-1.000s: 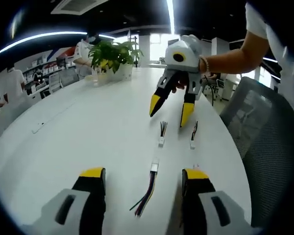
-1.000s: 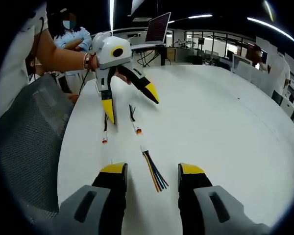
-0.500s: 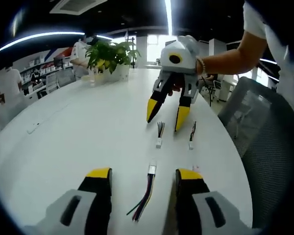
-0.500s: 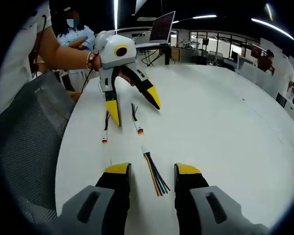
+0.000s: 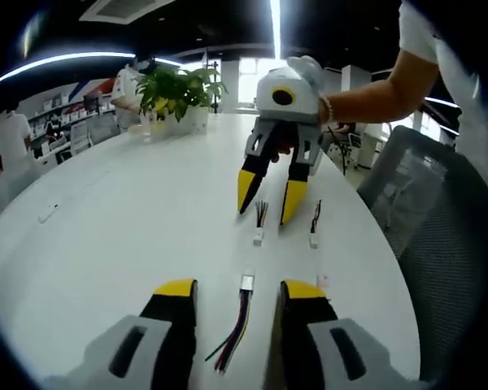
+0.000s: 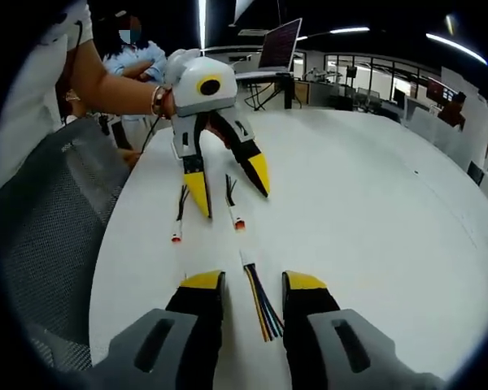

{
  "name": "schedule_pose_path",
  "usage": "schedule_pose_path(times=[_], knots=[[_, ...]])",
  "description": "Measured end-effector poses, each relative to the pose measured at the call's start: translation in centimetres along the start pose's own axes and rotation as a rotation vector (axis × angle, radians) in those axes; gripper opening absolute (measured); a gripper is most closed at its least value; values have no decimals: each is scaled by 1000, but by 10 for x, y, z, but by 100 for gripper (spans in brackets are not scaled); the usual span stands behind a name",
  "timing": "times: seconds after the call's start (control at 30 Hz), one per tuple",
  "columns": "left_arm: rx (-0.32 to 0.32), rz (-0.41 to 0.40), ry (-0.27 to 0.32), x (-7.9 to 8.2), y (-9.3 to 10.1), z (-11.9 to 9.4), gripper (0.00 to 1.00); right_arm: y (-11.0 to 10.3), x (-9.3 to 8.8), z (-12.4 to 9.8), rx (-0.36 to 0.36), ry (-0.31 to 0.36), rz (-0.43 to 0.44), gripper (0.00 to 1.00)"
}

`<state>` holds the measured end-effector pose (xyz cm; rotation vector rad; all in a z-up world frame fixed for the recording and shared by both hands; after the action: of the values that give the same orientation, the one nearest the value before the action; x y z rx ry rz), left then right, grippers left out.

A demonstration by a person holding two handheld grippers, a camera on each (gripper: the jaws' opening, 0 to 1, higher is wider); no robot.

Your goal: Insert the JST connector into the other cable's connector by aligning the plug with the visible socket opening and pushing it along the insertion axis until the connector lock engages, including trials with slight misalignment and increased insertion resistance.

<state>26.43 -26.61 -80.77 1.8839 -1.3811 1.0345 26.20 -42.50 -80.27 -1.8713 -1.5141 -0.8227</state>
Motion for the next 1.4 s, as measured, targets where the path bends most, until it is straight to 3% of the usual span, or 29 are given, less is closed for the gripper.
schedule_pose_path(times=[0.63,1.4], knots=[[-27,11,-19,-5,2,4,25,0,0,13,45,-3,-41,15],[-42,10,2,-5,2,5,14,2,-1,16,55,6,-60,6]])
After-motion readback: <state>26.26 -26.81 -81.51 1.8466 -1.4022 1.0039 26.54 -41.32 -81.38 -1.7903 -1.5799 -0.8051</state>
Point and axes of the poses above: the point that each gripper's makers call its tool centre point, and the gripper's own axes: z roughly forward along the fingers, y roughly to its right, x roughly out of its top, the point moved 6 cm from there along -z, roughly backward along the fingers, and after that the axes turned 1 degree about x, right-handed, at the moved point
